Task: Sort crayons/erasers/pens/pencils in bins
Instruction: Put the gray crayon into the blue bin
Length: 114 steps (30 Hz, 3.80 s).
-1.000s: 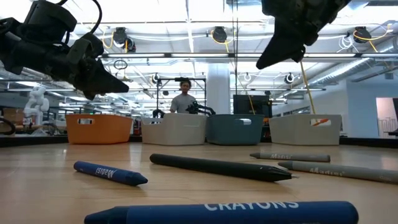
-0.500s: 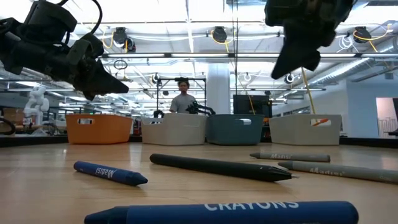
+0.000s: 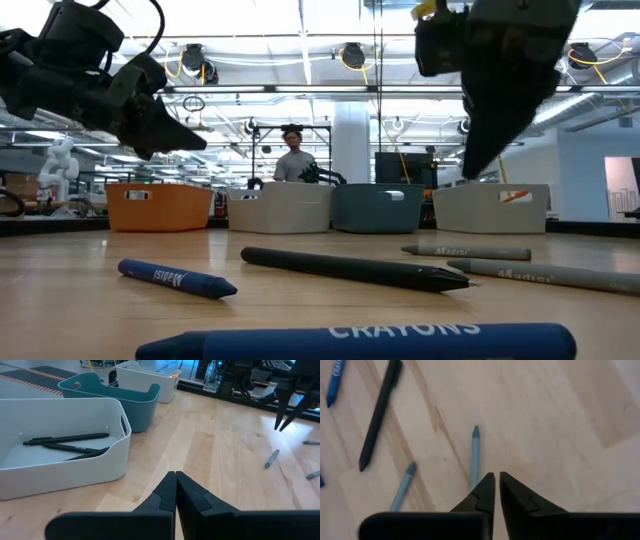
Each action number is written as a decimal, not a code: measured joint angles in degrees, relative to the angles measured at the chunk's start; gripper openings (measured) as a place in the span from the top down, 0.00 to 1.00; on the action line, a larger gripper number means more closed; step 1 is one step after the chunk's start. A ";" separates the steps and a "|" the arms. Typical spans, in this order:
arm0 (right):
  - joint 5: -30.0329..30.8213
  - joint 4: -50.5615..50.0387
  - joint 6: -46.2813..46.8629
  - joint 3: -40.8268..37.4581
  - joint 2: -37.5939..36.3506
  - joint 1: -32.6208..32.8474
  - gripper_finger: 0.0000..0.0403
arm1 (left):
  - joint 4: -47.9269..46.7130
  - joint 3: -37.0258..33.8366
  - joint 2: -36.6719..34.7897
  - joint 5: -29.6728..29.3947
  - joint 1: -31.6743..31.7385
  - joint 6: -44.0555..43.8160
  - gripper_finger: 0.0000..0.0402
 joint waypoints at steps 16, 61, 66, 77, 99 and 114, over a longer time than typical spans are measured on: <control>-1.38 -2.18 1.96 5.30 10.21 2.76 0.64 | -0.72 0.00 0.00 0.42 0.00 1.51 0.98; -3.01 -2.91 1.35 5.92 10.93 2.25 0.95 | -1.01 0.00 0.00 0.66 0.00 0.91 0.92; -2.64 -3.83 1.01 5.92 7.86 1.46 0.94 | -1.01 0.00 0.00 0.66 0.00 0.93 0.92; -1.31 -6.20 -2.37 5.96 0.24 -3.18 0.94 | -1.04 0.00 0.00 0.63 0.00 2.07 0.92; -2.69 4.08 -35.76 6.84 -5.16 -46.56 0.94 | -1.15 0.00 0.02 0.51 -0.04 2.68 1.00; -7.43 11.87 -41.93 6.71 9.57 -55.61 0.95 | -1.47 -0.02 0.02 0.68 0.00 2.81 1.00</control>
